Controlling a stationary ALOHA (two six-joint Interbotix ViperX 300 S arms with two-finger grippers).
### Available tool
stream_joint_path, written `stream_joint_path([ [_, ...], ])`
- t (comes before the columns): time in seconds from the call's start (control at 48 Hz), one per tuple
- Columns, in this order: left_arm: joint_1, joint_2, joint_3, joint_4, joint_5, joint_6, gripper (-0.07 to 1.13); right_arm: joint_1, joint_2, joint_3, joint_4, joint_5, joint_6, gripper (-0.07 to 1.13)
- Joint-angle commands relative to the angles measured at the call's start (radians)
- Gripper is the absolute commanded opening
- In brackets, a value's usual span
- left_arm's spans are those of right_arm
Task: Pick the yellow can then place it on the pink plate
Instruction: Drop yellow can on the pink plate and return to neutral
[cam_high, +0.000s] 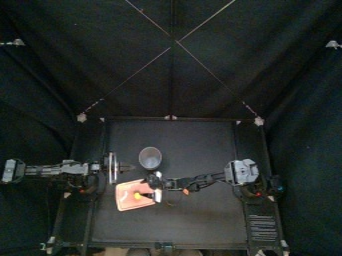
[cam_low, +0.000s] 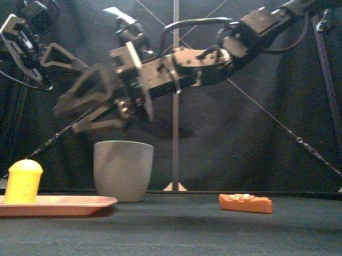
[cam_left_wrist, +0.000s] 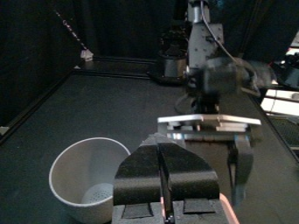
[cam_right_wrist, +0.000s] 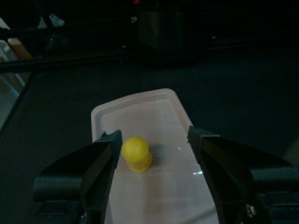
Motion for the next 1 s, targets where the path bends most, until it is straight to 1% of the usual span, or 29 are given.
stream_joint_path([
  [0.021,0.002,0.003,-0.012,0.000,-0.005,0.002,0.03,-0.025,-0.160,0.143,0.017,-0.133,-0.003,0.94],
  [0.188,0.003,0.003,-0.009,0.000,-0.005,0.002,0.03,-0.044,-0.299,0.324,0.025,-0.276,-0.011,0.94],
  [0.312,0.003,0.003,-0.006,-0.002,-0.005,0.000,0.03,-0.067,-0.393,0.434,0.011,-0.330,-0.017,0.94],
  [0.458,0.003,0.003,-0.002,-0.003,-0.005,0.000,0.03,-0.101,-0.480,0.531,-0.018,-0.334,-0.017,0.94],
  [0.667,0.003,0.003,0.002,-0.002,-0.005,0.002,0.03,-0.164,-0.612,0.657,-0.021,-0.339,-0.014,0.94],
  [0.854,0.003,0.003,0.003,-0.003,-0.005,0.002,0.03,-0.186,-0.744,0.738,-0.025,-0.339,-0.014,0.94],
  [1.0,0.003,0.003,0.002,-0.003,-0.005,0.002,0.03,-0.189,-0.795,0.770,-0.025,-0.339,-0.012,0.94],
])
